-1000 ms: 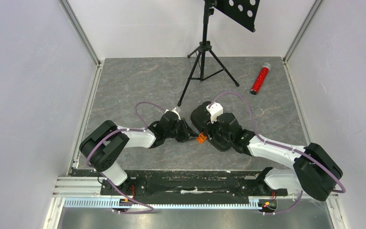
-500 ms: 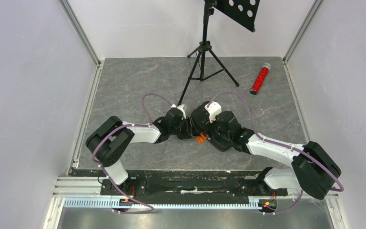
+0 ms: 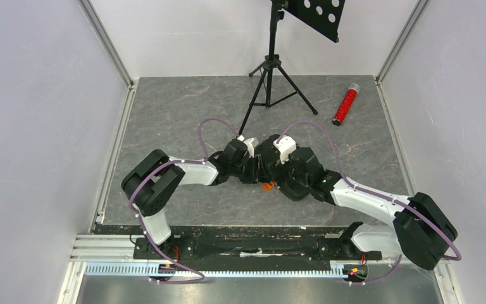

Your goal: Pack the tool kit

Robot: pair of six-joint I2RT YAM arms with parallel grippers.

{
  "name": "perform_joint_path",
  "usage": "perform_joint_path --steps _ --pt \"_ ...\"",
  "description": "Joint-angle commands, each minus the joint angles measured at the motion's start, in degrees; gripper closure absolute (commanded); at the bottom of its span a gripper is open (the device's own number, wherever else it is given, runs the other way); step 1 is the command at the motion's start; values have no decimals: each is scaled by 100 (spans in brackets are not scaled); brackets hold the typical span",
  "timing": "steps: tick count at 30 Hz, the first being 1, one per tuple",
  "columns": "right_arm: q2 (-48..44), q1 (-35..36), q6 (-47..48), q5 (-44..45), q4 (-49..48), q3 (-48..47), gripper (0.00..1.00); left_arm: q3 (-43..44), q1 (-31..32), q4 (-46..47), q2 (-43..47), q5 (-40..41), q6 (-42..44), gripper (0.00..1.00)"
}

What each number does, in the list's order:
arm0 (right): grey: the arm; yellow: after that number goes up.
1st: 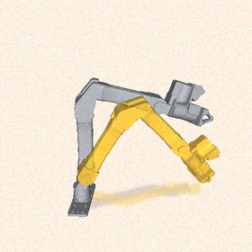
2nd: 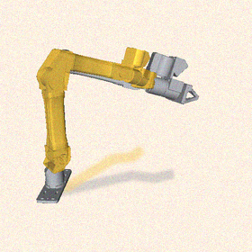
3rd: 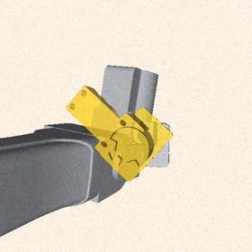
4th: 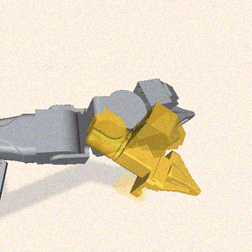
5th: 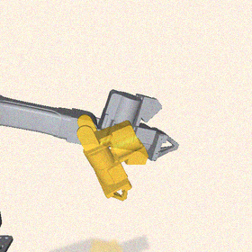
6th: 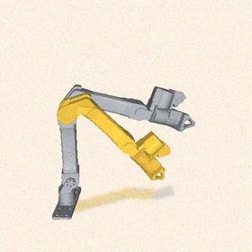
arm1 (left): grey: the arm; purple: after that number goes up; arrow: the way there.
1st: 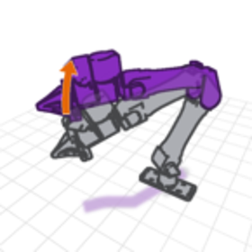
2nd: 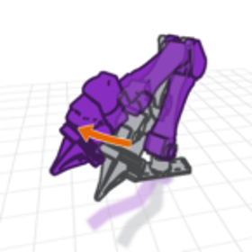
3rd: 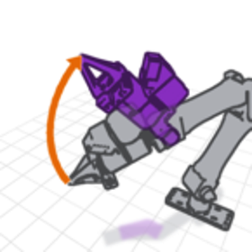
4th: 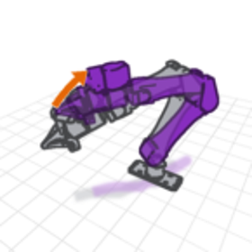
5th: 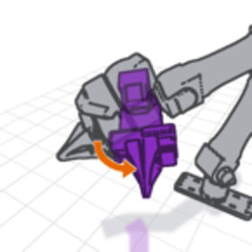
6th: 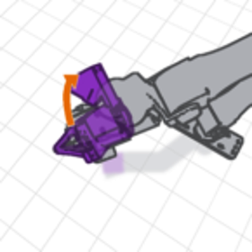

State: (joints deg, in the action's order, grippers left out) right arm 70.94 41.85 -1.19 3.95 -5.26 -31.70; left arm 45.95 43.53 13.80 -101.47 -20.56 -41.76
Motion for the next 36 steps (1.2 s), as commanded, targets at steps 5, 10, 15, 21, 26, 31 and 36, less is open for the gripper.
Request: perform_joint_path --steps 5,10,15,21,26,31,36 --pt "-26 -418 387 206 754 -93 14 217 23 -89 -133 -224 339 54" --pt "214 -432 401 -8 654 -6 14 328 21 -135 -179 -101 713 52" --pt "333 -439 375 -217 574 77 14 309 15 23 -201 -27 1607 49" --pt "358 -441 377 -303 570 63 14 283 7 746 -538 -780 1592 47" --pt "316 -438 396 -319 570 68 14 126 7 1228 -614 -1370 1151 51" --pt "337 -441 392 -358 570 85 14 -35 -60 1533 -382 -1697 435 64" --pt "319 -440 386 -363 570 88 14 43 -143 1548 -293 -1800 -57 69"
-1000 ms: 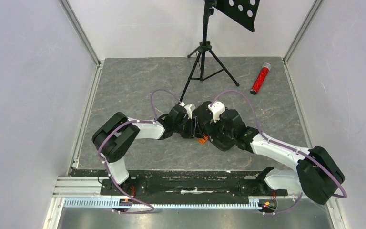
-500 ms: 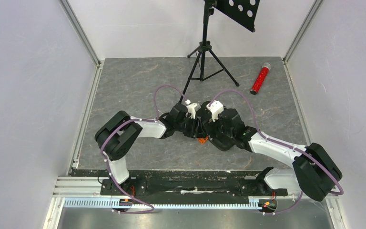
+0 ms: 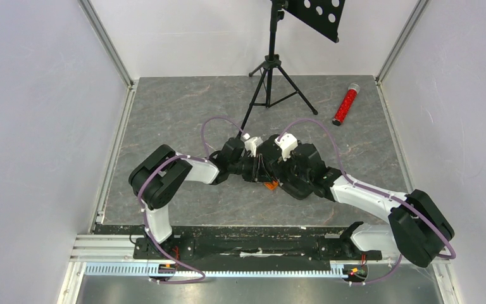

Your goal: Pack the tool kit

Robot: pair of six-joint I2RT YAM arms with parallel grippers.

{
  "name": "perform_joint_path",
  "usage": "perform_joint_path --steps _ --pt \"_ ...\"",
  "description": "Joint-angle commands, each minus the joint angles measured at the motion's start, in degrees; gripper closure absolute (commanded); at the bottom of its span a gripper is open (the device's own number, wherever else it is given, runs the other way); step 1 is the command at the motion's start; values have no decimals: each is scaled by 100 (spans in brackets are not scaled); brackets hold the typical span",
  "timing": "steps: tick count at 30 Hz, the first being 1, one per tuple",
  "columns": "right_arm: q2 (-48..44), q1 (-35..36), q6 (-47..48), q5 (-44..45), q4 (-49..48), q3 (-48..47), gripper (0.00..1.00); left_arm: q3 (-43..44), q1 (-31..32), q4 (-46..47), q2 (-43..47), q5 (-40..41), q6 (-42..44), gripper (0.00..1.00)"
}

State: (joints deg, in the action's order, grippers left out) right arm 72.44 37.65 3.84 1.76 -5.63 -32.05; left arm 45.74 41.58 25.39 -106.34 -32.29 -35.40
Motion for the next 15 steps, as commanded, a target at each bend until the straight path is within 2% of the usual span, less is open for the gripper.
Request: perform_joint_path --steps 1,5,15 --pt "157 -19 -115 -145 607 120 14 111 47 321 178 -627 -760 69" --pt "51 -20 -48 -162 437 140 14 215 34 159 129 -641 -1175 69" --pt "-615 37 640 -850 306 305 13 493 -2 -705 123 -471 -1779 68"
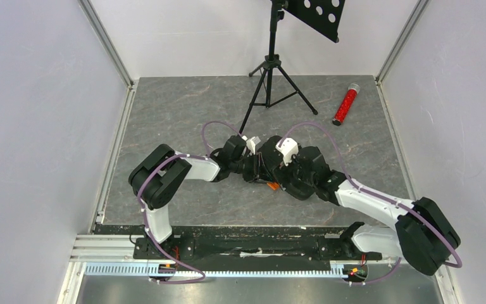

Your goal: Pack the tool kit

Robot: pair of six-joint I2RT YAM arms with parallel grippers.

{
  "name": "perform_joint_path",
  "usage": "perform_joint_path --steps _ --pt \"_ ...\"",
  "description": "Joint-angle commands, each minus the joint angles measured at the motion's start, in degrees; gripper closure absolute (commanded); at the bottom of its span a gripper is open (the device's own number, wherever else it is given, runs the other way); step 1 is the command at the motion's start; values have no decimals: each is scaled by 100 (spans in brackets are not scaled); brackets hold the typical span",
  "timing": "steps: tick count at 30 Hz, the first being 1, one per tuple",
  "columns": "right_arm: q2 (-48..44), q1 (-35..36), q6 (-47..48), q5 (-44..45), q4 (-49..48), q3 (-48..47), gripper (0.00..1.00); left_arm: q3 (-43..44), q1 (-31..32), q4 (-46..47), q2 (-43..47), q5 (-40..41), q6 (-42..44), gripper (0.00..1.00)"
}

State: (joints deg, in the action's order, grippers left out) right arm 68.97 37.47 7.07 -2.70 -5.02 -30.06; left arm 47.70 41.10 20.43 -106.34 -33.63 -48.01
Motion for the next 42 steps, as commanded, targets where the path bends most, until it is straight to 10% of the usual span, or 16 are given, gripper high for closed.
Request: perform_joint_path --steps 1,13,21,42 --pt "-354 90 414 -404 270 106 13 304 34 -215 114 -338 -569 68" --pt "-771 976 1014 471 400 299 15 461 38 -409 66 -328 -840 66" --pt "-451 1337 979 442 456 77 44 511 38 -468 53 -323 -883 66" --pt "-110 1280 579 736 387 -61 81 548 38 -566 197 -292 -843 61"
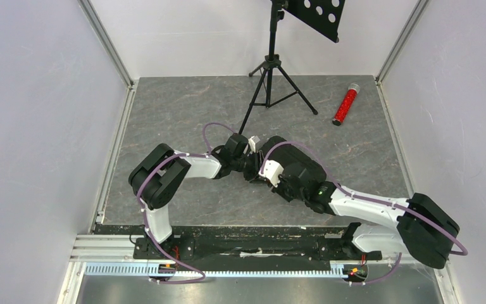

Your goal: Pack the tool kit

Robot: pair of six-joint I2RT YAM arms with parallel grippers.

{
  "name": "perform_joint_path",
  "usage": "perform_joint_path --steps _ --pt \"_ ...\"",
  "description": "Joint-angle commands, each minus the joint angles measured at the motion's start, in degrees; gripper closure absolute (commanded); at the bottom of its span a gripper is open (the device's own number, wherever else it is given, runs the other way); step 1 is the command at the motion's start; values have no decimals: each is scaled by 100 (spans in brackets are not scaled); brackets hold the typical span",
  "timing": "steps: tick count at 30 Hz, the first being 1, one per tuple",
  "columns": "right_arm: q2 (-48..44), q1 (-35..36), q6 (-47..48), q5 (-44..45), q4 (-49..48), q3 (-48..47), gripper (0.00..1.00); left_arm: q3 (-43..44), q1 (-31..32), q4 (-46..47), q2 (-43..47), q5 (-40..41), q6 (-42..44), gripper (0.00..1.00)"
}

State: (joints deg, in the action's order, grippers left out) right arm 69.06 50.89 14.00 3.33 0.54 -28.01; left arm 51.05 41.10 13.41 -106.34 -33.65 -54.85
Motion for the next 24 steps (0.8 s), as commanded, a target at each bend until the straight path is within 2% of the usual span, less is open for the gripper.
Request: perform_joint_path --steps 1,6,15,18,24 --pt "-143 -109 -130 72 -169 -274 82 205 39 131 222 -266 -150 60" --pt "-215 -439 -296 -316 -186 -275 84 115 -12 134 479 -101 -50 56" --pt "-352 -814 -489 -1138 -281 -258 86 -457 -120 143 1557 810 647 56" --pt "-454 -902 -565 -1271 -338 -250 86 -709 -120 153 1773 968 837 57" --pt "-595 -1129 -728 -1241 -347 -184 85 -997 -12 418 1756 728 930 64"
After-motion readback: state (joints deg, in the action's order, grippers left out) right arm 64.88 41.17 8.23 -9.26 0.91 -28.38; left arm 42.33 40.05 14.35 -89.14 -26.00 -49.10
